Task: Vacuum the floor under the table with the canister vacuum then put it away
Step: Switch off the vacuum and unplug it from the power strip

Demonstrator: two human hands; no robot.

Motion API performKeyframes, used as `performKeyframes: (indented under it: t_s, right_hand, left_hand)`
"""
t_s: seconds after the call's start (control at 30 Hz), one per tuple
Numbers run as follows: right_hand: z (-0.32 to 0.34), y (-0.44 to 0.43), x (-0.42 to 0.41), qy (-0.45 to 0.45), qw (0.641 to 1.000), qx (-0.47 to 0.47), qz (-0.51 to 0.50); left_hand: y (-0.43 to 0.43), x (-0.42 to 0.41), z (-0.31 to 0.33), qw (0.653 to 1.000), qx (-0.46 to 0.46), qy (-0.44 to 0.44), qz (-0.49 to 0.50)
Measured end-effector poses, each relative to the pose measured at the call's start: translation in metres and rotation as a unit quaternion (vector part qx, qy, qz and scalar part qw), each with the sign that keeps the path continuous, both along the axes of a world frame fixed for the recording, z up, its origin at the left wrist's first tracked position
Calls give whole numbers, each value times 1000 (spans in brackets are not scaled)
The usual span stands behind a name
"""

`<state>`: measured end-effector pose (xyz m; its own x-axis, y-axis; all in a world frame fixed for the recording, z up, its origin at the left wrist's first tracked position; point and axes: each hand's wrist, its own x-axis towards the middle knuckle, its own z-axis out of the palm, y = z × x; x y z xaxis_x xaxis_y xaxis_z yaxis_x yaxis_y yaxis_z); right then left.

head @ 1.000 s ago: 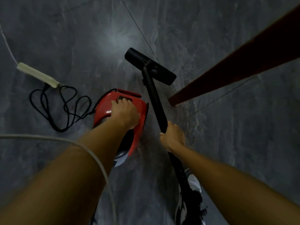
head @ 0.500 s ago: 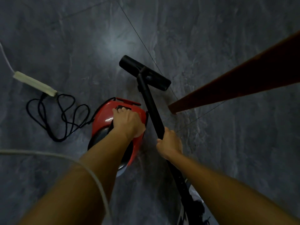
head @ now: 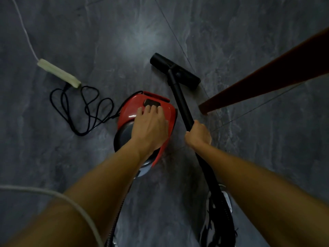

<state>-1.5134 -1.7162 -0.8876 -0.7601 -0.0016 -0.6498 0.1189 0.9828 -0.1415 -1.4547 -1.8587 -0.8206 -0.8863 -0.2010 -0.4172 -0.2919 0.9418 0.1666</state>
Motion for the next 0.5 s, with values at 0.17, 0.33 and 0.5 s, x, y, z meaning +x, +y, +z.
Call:
performKeyframes:
  t_s: [0.17,0.33,0.5]
  right_hand:
    - [17,-7,11,1,999,-3,-37]
    - [62,-26,33,-1,998,-55,-9]
    - [129,-57,68,43,992,-89,80]
  left_hand:
    - [-14,26,14,1000,3,3,15]
    - [-40,54,51,999,14,12,45]
    - [-81,99,102,995,43,39,82]
